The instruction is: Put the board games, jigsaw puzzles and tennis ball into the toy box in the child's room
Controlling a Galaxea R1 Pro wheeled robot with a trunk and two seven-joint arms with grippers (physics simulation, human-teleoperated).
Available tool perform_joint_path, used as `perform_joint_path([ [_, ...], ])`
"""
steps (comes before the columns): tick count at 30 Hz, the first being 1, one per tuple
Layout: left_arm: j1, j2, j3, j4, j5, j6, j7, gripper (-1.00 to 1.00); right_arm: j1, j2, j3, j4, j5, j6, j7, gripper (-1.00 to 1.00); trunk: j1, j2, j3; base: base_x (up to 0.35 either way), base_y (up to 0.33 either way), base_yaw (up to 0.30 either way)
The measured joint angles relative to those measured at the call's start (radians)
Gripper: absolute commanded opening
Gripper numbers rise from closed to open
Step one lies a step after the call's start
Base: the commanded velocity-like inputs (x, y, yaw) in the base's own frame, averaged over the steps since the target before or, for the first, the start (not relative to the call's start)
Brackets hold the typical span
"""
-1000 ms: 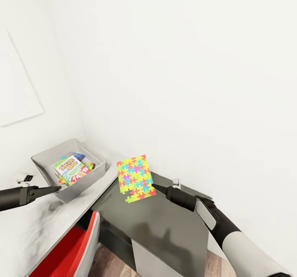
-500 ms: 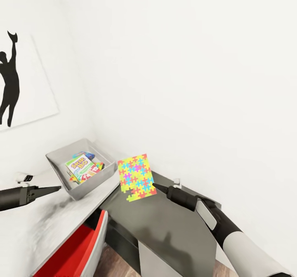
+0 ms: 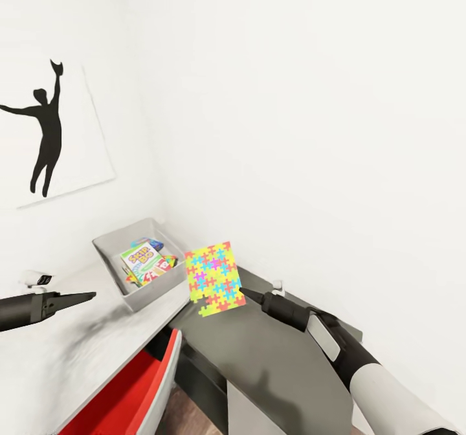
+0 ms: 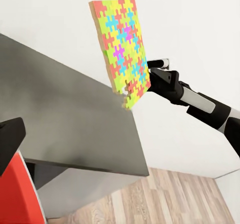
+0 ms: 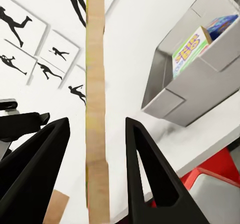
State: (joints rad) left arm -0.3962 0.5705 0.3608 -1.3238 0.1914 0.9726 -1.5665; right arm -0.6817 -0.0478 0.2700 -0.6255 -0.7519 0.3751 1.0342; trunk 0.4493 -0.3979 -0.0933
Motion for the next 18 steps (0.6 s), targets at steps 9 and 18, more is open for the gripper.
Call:
perform_joint_path([
  [9,0.0,0.0,0.0,0.0,0.0,0.0,0.0,1.0,0.0,0.0,0.0,0.0,0.0,-0.005,0.0,-1.0,0.0,0.0,0.013,0.0,0.0,0.154],
  [18,0.0,0.0,0.0,0.0,0.001,0.0,0.0,1.0,0.0,0.0,0.0,0.0,0.0,-0.012,0.001,-1.0,0.0,0.0,0.027,0.0,0.0,0.154],
])
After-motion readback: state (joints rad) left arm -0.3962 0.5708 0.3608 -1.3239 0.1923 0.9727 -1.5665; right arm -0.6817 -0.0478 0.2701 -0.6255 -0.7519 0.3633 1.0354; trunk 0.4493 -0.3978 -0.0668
